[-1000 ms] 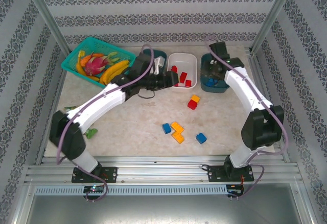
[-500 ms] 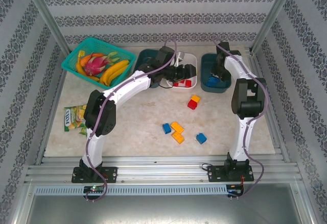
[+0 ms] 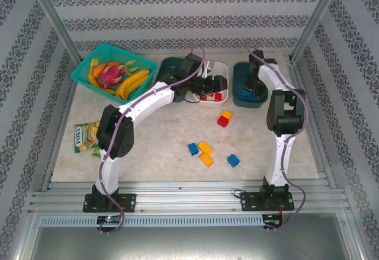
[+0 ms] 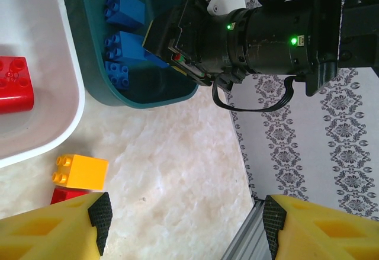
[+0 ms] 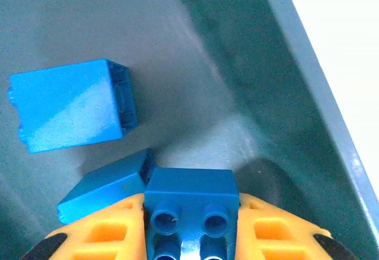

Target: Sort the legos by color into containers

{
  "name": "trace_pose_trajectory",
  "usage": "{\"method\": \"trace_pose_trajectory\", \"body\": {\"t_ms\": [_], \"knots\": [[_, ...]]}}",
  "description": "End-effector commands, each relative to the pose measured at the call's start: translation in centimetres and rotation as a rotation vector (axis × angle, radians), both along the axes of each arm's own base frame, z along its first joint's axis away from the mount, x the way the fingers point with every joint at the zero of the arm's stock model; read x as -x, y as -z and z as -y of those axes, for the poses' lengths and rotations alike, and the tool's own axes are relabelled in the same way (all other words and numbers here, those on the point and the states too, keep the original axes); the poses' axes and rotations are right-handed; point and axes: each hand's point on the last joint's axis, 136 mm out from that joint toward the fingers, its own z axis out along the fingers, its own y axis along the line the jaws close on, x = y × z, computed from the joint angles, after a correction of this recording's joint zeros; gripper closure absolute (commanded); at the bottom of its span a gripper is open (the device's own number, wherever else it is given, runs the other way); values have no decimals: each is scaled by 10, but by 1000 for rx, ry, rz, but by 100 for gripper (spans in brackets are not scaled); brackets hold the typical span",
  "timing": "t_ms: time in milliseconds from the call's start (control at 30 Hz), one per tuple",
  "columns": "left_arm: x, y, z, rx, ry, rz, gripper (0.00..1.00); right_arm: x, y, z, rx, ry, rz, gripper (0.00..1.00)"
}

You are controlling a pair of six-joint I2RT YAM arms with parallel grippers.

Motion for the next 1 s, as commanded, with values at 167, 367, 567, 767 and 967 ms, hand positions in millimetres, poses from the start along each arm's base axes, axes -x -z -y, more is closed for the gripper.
{"method": "trace_pose_trajectory", "body": {"t_ms": [167,367,567,767,967], "knots": [[18,-20,-4,5,38,33,29,6,-5,10,24,43,-6,60],[23,-21,-10,-3,28,34,29,-6,-26,-1,9,5,57,45],[35,-27,-38,-36,-41,55,29,-12,-84,-48,21,-148,199,44],[73,-15,-102,-127,-158,45,29,52,-112,-151,8,-466,266,42],[129,7,-150,-220,-172,0,28,144,-107,-216,-88,-688,254,37]]}}
